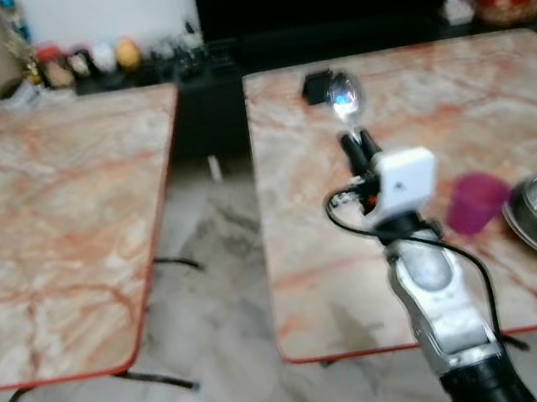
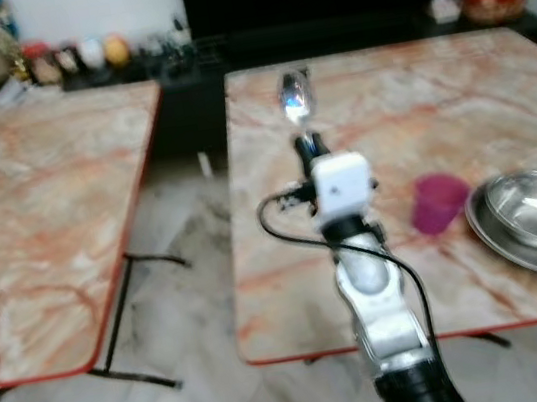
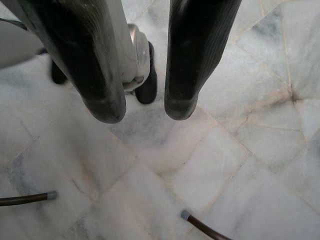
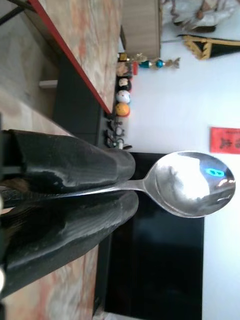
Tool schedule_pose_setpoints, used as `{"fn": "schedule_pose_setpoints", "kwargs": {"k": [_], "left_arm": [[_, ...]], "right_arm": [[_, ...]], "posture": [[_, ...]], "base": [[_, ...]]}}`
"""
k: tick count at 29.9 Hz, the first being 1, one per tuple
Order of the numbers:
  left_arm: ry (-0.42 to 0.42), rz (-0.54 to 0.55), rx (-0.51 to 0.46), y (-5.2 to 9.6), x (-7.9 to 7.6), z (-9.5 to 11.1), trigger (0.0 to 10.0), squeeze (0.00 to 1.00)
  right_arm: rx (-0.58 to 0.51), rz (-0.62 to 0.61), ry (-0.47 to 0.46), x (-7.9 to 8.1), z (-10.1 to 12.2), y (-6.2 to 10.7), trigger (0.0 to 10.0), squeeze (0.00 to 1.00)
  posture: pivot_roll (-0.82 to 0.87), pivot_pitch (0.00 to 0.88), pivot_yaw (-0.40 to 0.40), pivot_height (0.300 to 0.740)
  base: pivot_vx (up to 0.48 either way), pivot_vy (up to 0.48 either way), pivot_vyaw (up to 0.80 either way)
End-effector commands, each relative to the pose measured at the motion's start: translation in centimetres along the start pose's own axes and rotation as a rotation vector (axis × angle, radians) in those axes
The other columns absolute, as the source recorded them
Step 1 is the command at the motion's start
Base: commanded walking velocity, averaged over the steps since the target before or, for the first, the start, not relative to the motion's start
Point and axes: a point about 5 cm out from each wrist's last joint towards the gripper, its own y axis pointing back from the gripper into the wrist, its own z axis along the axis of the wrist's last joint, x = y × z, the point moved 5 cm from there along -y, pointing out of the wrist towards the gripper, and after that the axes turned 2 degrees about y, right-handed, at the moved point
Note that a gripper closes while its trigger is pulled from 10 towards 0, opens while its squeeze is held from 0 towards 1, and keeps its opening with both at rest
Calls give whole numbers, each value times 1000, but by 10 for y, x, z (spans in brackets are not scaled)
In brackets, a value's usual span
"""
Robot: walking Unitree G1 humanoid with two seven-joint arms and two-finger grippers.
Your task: Setting the table
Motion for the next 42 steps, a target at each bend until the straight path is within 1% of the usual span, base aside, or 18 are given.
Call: {"fn": "schedule_pose_setpoints", "kwargs": {"k": [1,11,21,35,42], "left_arm": [[-9,-3,13,0,-1,-2,10000,0],[-3,-4,3,-1,-4,-1,10000,0],[3,12,-16,-1,3,5,10000,0],[-1,10,-29,-1,3,9,10000,0],[5,16,-35,-1,4,10,10000,0]], "right_arm": [[-24,-24,11,-9,9,-3,10000,0],[-30,-34,18,-14,12,-5,10000,0],[-26,-60,34,-23,14,-3,10000,0],[-19,-98,60,-37,15,-1,10000,0],[3,-129,96,-50,14,0,10000,0]], "posture": [[-130,0,58,740],[-129,0,57,740],[-133,0,62,740],[-133,0,65,740],[-134,0,63,740]], "base": [[0,-416,0],[0,-418,0],[0,-420,0],[0,-420,0],[0,-78,0]]}}
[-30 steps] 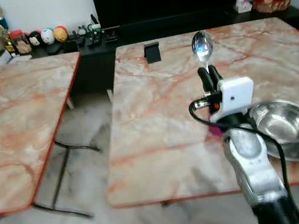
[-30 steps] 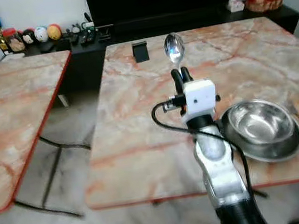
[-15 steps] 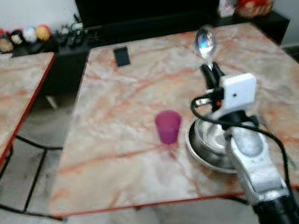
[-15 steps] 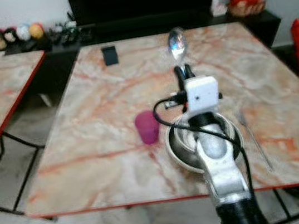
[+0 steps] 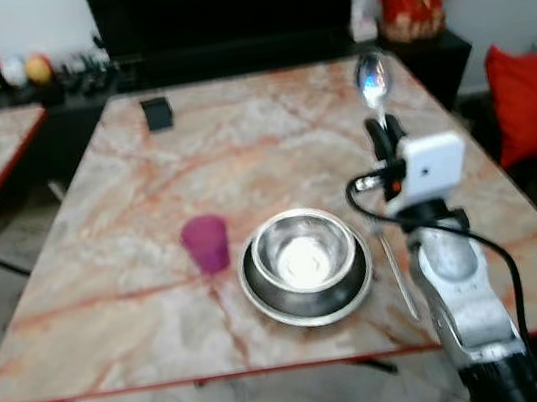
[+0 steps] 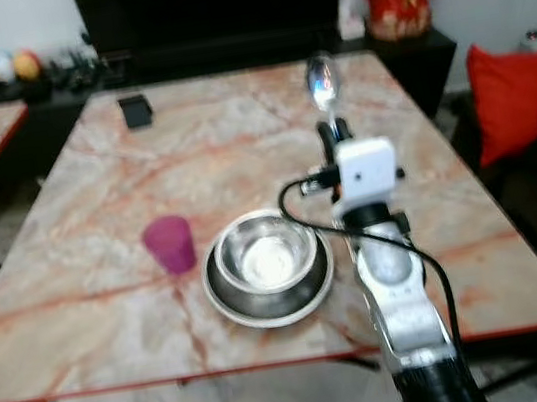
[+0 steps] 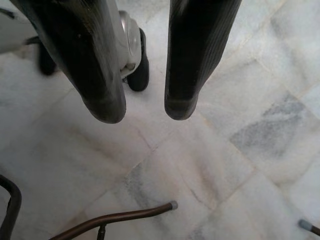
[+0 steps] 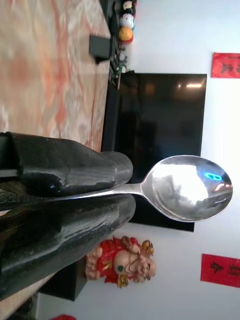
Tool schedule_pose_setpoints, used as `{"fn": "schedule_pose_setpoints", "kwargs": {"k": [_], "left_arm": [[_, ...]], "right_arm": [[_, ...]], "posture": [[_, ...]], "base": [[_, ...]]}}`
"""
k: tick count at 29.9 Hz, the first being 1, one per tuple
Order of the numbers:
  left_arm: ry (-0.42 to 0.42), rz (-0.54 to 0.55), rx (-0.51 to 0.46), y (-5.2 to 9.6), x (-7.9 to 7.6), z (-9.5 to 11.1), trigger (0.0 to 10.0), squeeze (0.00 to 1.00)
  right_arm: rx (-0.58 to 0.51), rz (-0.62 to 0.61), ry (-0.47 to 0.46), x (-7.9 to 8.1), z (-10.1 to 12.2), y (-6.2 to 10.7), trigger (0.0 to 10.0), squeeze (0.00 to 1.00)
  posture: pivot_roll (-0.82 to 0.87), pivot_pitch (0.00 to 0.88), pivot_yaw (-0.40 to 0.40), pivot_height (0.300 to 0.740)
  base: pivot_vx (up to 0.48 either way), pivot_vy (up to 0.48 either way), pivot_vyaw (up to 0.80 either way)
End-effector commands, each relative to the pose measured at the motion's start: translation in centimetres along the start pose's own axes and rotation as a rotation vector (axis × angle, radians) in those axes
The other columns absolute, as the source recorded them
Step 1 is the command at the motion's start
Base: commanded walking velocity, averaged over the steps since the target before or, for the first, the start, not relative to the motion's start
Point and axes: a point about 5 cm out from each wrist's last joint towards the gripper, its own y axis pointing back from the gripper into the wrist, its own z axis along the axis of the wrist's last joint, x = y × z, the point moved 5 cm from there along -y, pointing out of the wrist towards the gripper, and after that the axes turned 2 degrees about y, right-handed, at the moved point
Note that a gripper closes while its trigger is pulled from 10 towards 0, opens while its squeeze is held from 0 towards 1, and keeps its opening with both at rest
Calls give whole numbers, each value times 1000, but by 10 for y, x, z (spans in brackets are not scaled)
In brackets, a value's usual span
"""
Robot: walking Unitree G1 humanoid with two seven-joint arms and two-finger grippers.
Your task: Setting the table
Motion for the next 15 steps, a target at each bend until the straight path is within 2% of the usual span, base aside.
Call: {"fn": "schedule_pose_setpoints", "kwargs": {"k": [1,5,8,9,11,15], "left_arm": [[12,0,0,0,-2,-2,10000,0],[10,-2,-5,0,-2,0,10000,0],[9,-5,-10,-1,-3,2,10000,0],[8,-4,-6,-1,-2,1,10000,0],[8,-3,-1,0,-1,0,10000,0],[3,-5,3,0,0,0,10000,0]], "right_arm": [[1,-38,22,-13,3,-2,10000,0],[9,-54,35,-20,2,-2,10000,0],[57,-78,53,-32,-4,-2,10000,0],[93,-84,30,-36,-7,-3,10000,0],[138,-90,69,-40,-10,-4,10000,0],[231,-115,80,-45,-20,-4,10000,0]], "posture": [[-134,0,64,740],[-135,0,65,740],[-138,0,67,740],[-135,0,68,740],[-136,0,72,740],[-144,0,85,740]], "base": [[0,0,0],[0,0,0],[0,0,0],[0,0,0],[0,0,0],[0,0,0]]}}
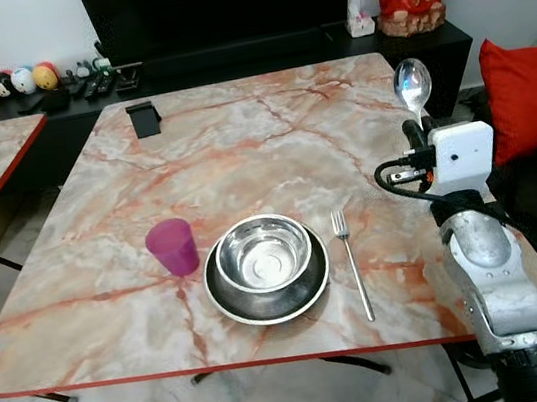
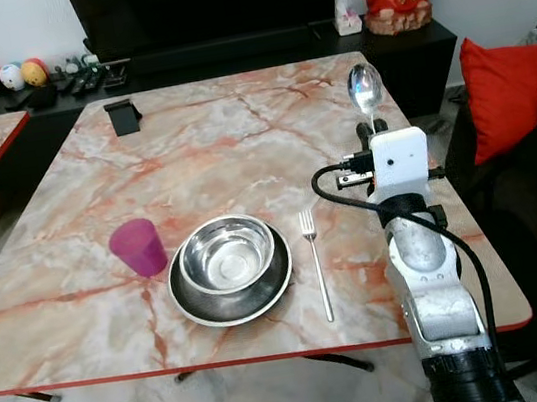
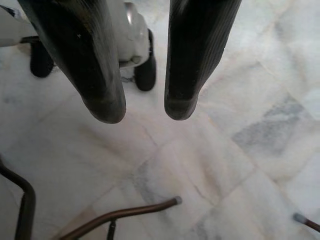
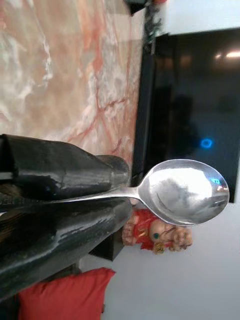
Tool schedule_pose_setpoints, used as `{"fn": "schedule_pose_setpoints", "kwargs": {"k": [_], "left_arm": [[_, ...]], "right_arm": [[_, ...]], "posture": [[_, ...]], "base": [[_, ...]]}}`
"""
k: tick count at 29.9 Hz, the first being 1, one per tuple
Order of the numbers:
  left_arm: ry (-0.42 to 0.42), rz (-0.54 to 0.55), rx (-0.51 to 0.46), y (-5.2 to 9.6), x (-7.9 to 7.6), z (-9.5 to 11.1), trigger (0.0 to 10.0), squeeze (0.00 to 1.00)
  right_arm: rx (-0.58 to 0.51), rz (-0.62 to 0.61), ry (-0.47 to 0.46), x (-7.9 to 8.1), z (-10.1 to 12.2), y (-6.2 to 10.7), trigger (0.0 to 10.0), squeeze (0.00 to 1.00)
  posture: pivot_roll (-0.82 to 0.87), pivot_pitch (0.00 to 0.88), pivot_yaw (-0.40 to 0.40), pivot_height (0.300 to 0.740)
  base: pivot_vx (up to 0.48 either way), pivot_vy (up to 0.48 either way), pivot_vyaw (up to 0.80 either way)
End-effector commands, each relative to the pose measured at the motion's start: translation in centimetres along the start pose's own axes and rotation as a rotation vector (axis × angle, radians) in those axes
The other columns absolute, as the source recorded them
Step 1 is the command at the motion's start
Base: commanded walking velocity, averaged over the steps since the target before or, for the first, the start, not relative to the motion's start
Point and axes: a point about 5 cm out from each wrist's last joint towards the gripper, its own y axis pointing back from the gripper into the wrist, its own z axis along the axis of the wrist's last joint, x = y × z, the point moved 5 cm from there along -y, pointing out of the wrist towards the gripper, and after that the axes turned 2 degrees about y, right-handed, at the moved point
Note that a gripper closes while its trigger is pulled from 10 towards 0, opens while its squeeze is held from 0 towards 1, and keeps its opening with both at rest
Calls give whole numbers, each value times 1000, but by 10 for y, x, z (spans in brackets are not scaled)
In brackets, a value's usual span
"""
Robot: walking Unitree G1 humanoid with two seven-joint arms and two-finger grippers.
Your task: Setting the table
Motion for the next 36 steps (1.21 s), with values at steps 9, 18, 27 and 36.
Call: {"fn": "schedule_pose_setpoints", "kwargs": {"k": [9,18,27,36], "left_arm": [[15,15,6,1,8,1,10000,0],[23,25,15,1,10,-1,10000,0],[16,25,12,1,9,0,10000,0],[15,19,11,0,9,2,10000,0]], "right_arm": [[134,-53,-72,-6,-16,1,10000,0],[155,-47,-84,-4,-17,-2,10000,0],[179,-31,-72,-5,-21,-4,10000,0],[280,36,-35,-2,-34,-4,10000,0]], "posture": [[-140,0,98,740],[-132,0,99,740],[-132,0,99,740],[-139,0,103,740]], "base": [[0,232,0],[0,0,0],[0,213,0],[0,0,0]]}}
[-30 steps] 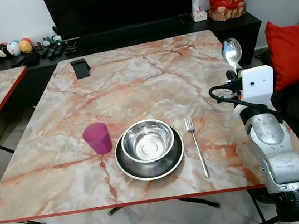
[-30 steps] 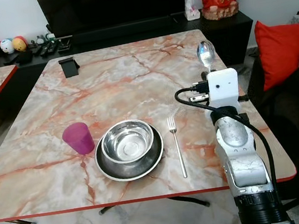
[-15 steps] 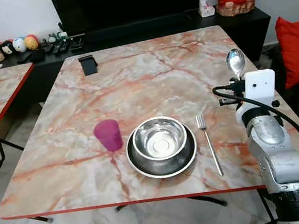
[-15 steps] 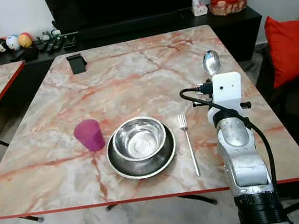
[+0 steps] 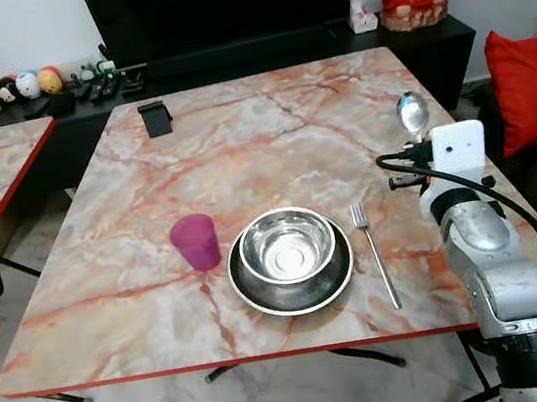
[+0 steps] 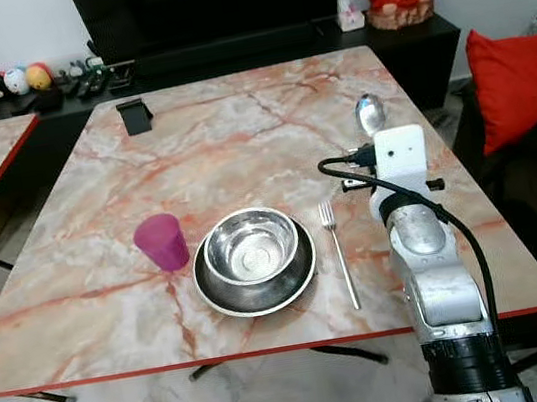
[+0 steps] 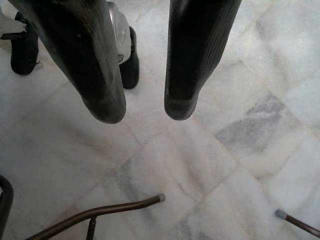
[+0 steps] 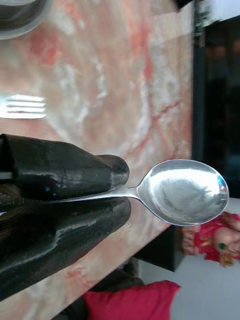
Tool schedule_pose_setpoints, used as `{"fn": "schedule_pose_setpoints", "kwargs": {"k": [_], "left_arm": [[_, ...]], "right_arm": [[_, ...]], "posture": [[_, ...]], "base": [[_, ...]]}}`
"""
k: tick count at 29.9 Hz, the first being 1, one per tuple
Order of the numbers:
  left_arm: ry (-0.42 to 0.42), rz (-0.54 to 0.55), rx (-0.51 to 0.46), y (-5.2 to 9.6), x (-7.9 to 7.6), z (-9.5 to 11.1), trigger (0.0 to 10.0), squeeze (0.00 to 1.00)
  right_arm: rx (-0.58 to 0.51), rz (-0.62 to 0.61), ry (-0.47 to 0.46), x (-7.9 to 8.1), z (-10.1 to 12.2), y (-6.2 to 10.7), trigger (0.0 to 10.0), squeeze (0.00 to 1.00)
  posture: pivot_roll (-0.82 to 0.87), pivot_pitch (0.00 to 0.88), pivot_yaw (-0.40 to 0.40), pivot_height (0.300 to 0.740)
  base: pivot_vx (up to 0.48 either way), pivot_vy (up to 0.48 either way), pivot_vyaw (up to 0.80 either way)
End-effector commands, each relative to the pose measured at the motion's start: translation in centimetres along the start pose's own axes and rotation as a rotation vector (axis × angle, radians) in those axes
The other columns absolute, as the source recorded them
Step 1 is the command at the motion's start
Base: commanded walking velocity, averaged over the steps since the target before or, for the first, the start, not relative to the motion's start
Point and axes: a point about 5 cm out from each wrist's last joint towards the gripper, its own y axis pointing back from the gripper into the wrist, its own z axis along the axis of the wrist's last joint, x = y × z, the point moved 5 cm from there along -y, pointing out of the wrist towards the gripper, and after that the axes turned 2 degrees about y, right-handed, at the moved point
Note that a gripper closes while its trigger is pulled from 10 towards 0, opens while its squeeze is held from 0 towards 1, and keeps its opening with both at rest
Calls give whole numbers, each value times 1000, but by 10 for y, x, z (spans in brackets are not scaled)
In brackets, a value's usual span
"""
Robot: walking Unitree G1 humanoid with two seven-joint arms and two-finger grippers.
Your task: Setting the table
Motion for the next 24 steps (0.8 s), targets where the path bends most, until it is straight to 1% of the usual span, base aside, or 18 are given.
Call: {"fn": "schedule_pose_setpoints", "kwargs": {"k": [1,2,4,5,7,8,11,14,15,18,20,21,22,24], "left_arm": [[7,6,16,0,3,-2,10000,0],[7,6,16,0,3,-2,10000,0],[8,4,17,0,2,-2,10000,0],[8,4,17,0,2,-2,10000,0],[9,1,19,0,2,-2,10000,0],[9,1,19,0,2,-2,10000,0],[11,-5,21,0,1,-3,10000,0],[14,-7,22,0,1,-3,10000,0],[14,-7,22,0,1,-3,10000,0],[14,-8,24,0,1,-3,10000,0],[15,-9,25,0,2,-3,10000,0],[15,-9,25,0,2,-3,10000,0],[15,-10,25,0,2,-3,10000,0],[15,-10,25,0,2,-3,10000,0]], "right_arm": [[60,20,23,1,-7,-3,10000,0],[60,20,23,1,-7,-3,10000,0],[112,50,37,3,-16,-2,10000,0],[112,50,37,3,-16,-2,10000,0],[154,54,7,3,-23,-1,10000,0],[154,54,7,3,-23,-1,10000,0],[242,70,-48,7,-37,1,10000,0],[294,85,-79,11,-48,3,10000,0],[294,85,-79,11,-48,3,10000,0],[335,102,-124,18,-60,5,10000,0],[361,121,-160,25,-67,8,10000,0],[361,121,-160,25,-67,8,10000,0],[376,133,-174,29,-72,10,10000,0],[390,138,-175,32,-76,11,10000,0]], "posture": [[-140,0,103,740],[-140,0,103,740],[-140,0,103,740],[-140,0,103,740],[-140,0,103,740],[-140,0,103,740],[-139,0,101,740],[-138,0,101,740],[-138,0,101,740],[-140,0,103,740],[-137,0,103,740],[-137,0,103,740],[-136,0,103,740],[-135,0,103,740]], "base": [[0,0,0],[0,0,0],[0,0,0],[0,0,0],[0,0,0],[0,0,0],[0,0,0],[0,0,0],[0,0,0],[0,0,0],[0,0,0],[0,0,0],[0,0,0],[0,0,0]]}}
